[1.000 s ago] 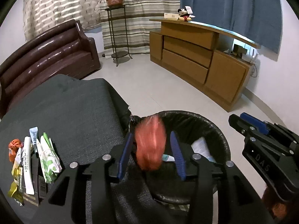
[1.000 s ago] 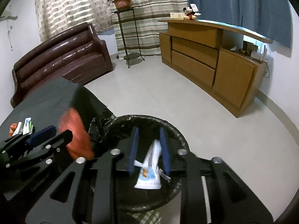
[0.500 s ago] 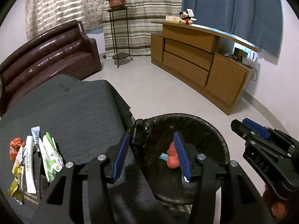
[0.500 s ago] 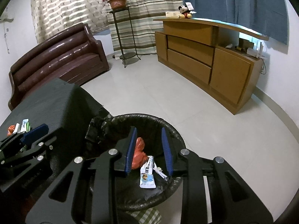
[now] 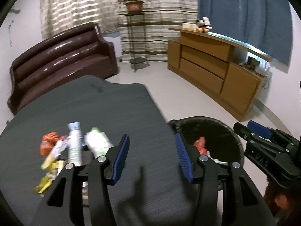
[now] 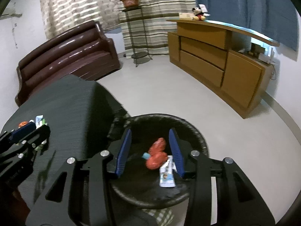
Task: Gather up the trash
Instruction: 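Withdraw both grippers from the bin toward the table, then grasp the white tube with green print with the right gripper and lift it, then grasp the yellow wrapper with the left gripper while the right holds the white tube, then carry the yellow wrapper and white tube over the bin and open both grippers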
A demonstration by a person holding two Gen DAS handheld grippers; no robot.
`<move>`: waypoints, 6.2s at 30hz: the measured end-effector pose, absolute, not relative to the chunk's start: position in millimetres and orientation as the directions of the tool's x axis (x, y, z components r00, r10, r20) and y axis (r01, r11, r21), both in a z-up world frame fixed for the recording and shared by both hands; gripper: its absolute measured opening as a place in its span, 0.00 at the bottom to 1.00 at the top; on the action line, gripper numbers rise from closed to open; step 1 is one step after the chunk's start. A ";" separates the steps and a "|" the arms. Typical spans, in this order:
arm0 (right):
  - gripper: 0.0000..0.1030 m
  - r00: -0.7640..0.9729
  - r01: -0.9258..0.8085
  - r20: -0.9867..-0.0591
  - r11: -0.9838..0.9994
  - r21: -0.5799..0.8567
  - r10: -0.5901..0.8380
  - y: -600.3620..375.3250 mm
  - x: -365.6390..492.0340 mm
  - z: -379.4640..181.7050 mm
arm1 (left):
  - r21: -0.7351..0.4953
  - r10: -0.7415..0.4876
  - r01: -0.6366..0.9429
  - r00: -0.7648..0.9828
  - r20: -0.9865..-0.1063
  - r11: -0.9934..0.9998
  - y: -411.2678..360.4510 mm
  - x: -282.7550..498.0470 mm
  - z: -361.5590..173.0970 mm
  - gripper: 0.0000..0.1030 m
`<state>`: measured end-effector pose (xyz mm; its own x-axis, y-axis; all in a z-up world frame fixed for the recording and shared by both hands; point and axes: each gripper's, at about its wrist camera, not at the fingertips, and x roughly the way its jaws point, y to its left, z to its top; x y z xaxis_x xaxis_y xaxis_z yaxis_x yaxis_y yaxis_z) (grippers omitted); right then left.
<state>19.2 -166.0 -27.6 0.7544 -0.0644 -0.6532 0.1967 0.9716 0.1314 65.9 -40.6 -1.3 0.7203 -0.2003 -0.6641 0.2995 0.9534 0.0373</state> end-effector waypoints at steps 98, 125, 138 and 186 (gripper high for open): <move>0.17 0.737 -0.001 -0.674 0.996 0.084 0.057 -44.3 35.1 -21.2 | 0.079 0.041 0.021 0.712 -0.701 0.997 149.1 50.4 -20.0 0.54; 0.17 0.727 -0.004 -0.683 0.995 0.099 0.071 -50.0 35.3 -29.1 | 0.030 -0.069 0.132 0.685 -0.726 0.991 137.1 58.1 -29.0 0.20; 0.17 0.741 -0.008 -0.667 0.995 0.104 0.076 -52.0 30.3 -22.3 | 0.007 -0.119 0.175 0.698 -0.706 0.985 134.9 38.6 -12.8 0.20; 0.17 0.760 0.275 -0.631 0.957 0.093 -0.157 -201.1 4.5 -23.3 | 0.042 -0.268 0.385 0.713 -0.647 0.922 -78.2 68.7 -14.2 0.20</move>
